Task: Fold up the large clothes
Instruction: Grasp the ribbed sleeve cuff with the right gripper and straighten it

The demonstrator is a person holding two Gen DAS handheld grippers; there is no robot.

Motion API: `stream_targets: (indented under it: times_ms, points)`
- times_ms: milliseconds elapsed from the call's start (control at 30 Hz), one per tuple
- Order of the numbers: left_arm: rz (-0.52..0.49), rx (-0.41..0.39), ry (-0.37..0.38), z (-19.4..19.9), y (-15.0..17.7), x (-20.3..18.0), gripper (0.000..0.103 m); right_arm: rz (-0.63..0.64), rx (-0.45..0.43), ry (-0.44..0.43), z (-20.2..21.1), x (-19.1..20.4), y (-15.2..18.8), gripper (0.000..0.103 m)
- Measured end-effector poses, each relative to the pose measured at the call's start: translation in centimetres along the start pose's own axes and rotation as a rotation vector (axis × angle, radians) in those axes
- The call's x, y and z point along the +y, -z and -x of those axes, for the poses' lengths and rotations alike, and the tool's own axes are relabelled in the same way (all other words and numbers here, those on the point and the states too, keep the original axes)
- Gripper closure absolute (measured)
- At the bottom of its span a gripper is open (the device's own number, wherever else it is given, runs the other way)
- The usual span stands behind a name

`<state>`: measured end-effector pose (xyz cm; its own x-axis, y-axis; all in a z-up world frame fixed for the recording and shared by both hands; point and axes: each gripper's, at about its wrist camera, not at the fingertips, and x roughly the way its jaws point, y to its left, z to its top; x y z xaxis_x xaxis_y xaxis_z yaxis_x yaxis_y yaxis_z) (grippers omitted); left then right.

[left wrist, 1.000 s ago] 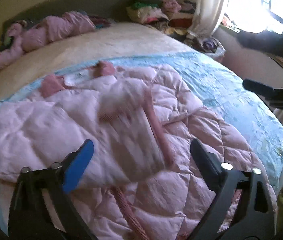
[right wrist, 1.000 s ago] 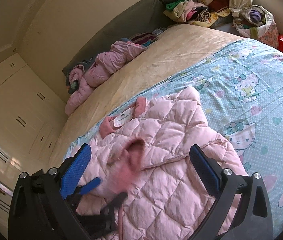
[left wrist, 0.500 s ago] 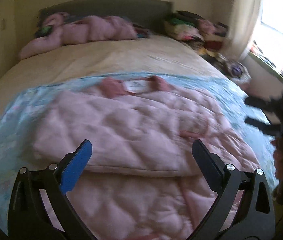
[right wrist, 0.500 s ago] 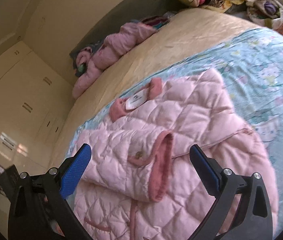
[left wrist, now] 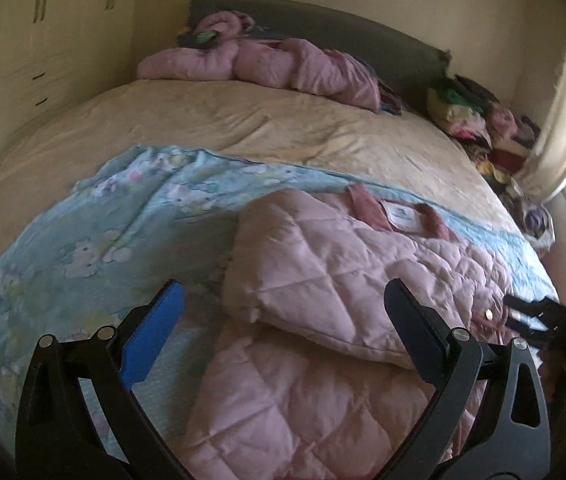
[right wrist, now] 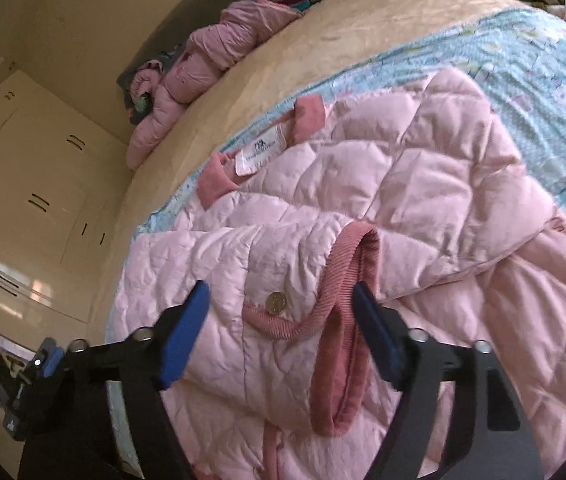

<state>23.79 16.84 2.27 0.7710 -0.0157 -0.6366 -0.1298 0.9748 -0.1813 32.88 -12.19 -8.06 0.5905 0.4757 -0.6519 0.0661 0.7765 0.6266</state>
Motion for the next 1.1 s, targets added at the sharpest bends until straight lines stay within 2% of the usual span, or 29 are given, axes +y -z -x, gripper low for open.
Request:
stream_targets:
  times_ms: [100,133,167,233,433,533,700,867,1100]
  points:
    - [0.022,-0.007,-0.001,0.2,0.0,1.1,0.009,0.005,-0.002,0.027,-1.1,-0.1,0.0,0.052]
    - [0.025,-0.007,-0.003,0.2,-0.1,1.3,0.009,0.022,-0.009,0.035,-1.2,0.1,0.0,0.065]
    - [0.028,-0.008,-0.004,0.2,-0.1,1.4,0.009,0.047,-0.028,0.051,-1.0,0.4,0.0,0.085]
    - [0.032,-0.013,-0.006,0.4,-0.2,1.8,0.009,0.092,-0.052,0.042,-0.4,1.1,-0.2,0.094]
    - [0.062,-0.018,-0.011,0.0,-0.8,2.4,0.009,0.257,-0.133,0.04,2.4,4.6,-1.2,0.097]
    - [0.065,-0.02,-0.013,-0.3,-1.1,2.6,0.009,0.365,-0.207,0.043,4.7,6.8,-2.0,0.097]
    - [0.085,-0.013,-0.012,-0.9,-1.4,2.9,0.009,0.462,-0.306,0.083,7.6,8.7,-3.9,0.098]
    - [0.073,0.004,-0.003,-2.1,-1.8,1.9,0.009,0.512,-0.345,0.137,8.3,8.9,-5.0,0.098]
    - [0.018,0.035,0.026,-4.7,-2.1,-0.5,0.009,0.502,-0.378,0.189,8.2,7.8,-5.6,0.098]
